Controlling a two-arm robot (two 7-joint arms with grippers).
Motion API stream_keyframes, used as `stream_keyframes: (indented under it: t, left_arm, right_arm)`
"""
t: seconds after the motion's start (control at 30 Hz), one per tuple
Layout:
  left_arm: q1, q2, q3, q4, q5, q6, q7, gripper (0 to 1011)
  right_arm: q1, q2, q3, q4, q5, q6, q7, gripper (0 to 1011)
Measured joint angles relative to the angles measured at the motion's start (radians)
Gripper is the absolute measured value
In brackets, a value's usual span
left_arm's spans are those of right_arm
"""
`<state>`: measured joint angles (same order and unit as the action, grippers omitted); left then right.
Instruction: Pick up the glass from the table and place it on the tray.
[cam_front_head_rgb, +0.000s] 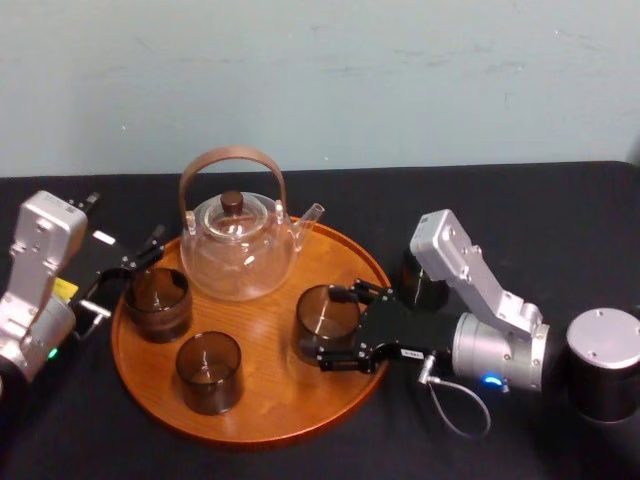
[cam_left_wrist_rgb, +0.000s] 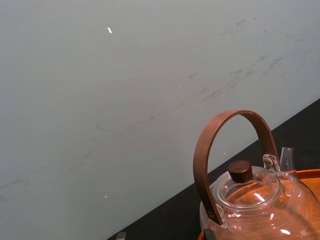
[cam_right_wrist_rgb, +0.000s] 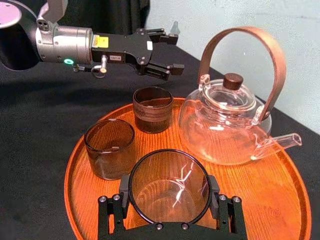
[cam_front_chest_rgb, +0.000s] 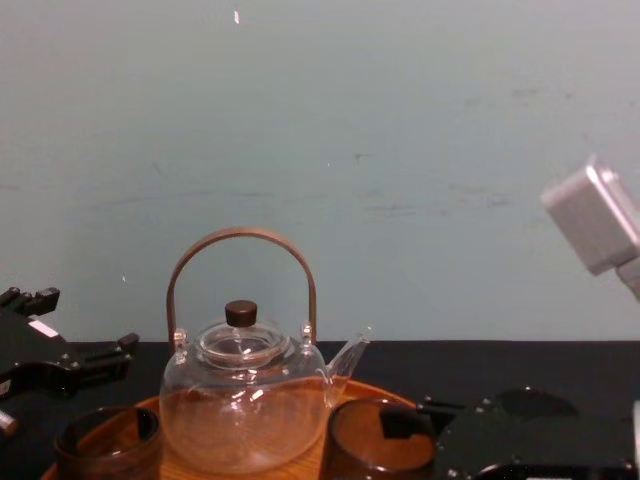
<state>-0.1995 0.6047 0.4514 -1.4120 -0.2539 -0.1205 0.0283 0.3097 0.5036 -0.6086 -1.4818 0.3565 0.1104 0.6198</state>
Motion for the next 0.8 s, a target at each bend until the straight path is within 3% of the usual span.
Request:
stream_keyframes:
  t: [0.8]
  left_arm:
    - [0.0, 0.0, 0.0, 0.0, 0.0, 0.0, 0.0, 1001]
  right_arm:
    - [0.026, -0.05, -0.032, 0.11, -0.016, -0.015, 0.014, 908]
